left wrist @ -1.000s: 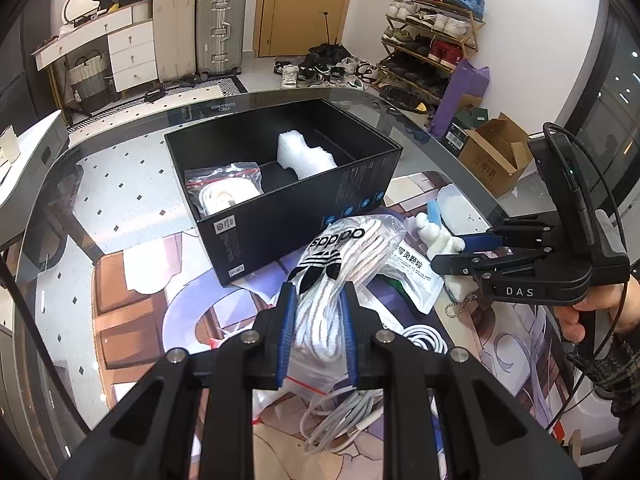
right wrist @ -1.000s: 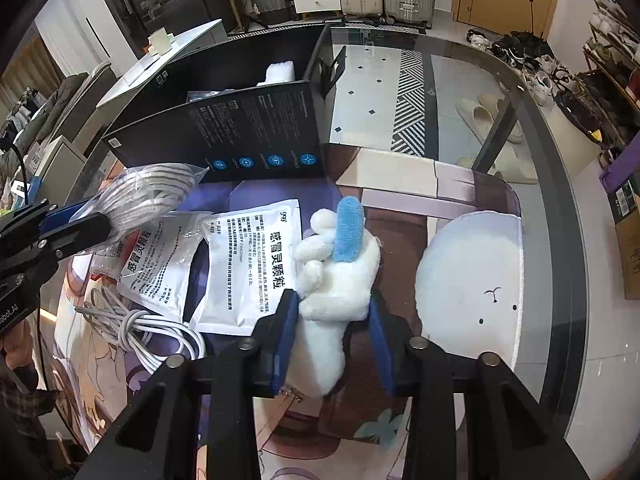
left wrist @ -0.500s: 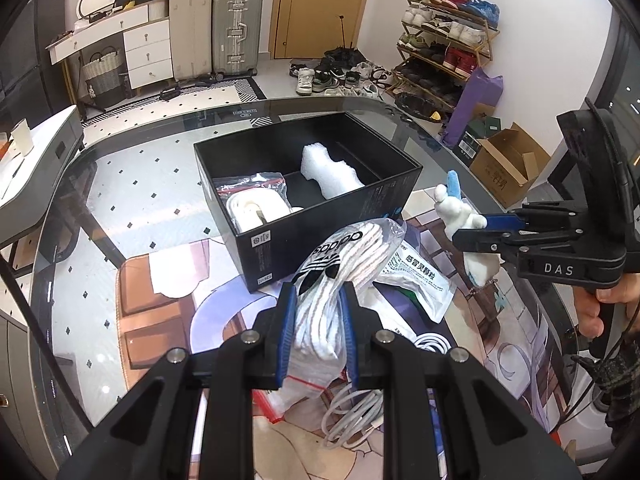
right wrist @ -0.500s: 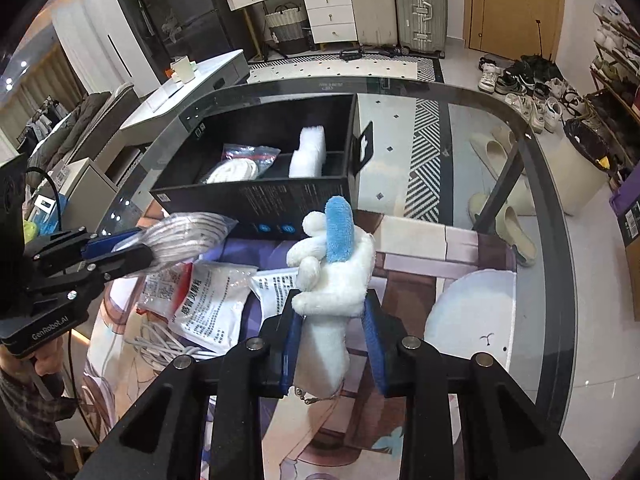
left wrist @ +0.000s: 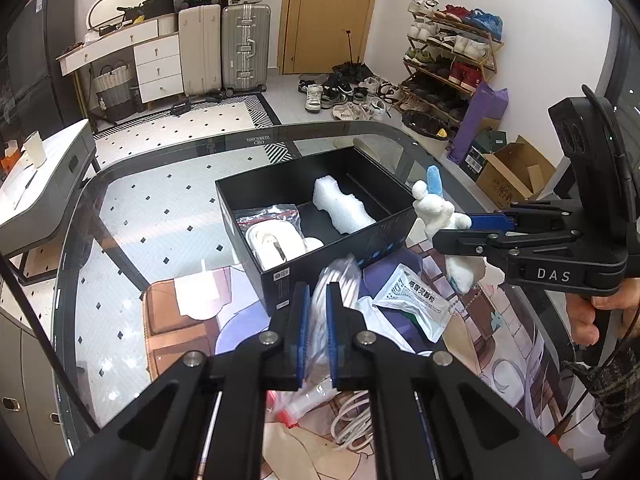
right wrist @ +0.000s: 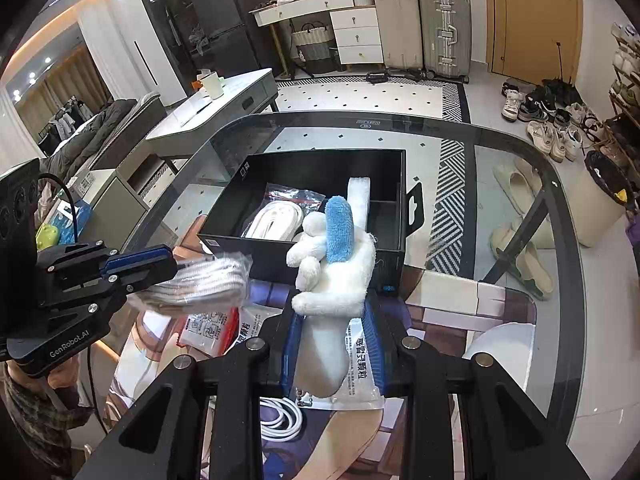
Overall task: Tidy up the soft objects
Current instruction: 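Lift the plush toy toward the black box with the right gripper while the left lifts the adidas bag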
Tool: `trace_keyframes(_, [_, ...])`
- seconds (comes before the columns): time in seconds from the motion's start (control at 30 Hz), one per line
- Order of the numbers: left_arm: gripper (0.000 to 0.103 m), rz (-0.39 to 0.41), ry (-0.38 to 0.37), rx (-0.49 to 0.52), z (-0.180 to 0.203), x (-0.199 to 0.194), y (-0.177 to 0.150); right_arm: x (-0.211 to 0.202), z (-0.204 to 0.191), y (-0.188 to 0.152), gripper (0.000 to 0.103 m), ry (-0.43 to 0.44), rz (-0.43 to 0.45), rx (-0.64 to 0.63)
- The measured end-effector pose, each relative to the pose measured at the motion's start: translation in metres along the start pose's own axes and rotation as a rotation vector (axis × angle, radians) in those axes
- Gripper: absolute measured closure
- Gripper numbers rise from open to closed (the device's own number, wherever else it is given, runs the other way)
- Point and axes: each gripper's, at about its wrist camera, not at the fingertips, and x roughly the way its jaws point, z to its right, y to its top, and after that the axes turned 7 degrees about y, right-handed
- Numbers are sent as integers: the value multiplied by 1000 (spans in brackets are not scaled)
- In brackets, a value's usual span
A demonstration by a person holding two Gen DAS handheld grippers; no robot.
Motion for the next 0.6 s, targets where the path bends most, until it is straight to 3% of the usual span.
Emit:
trace_keyframes(0.43, [98,-50,-53,23,-2,10,-13,6,0,0,74,13,-12,3])
trace_keyframes(0.6, [98,-85,-40,53,3,18,-22,8,1,1,74,19,-13,2])
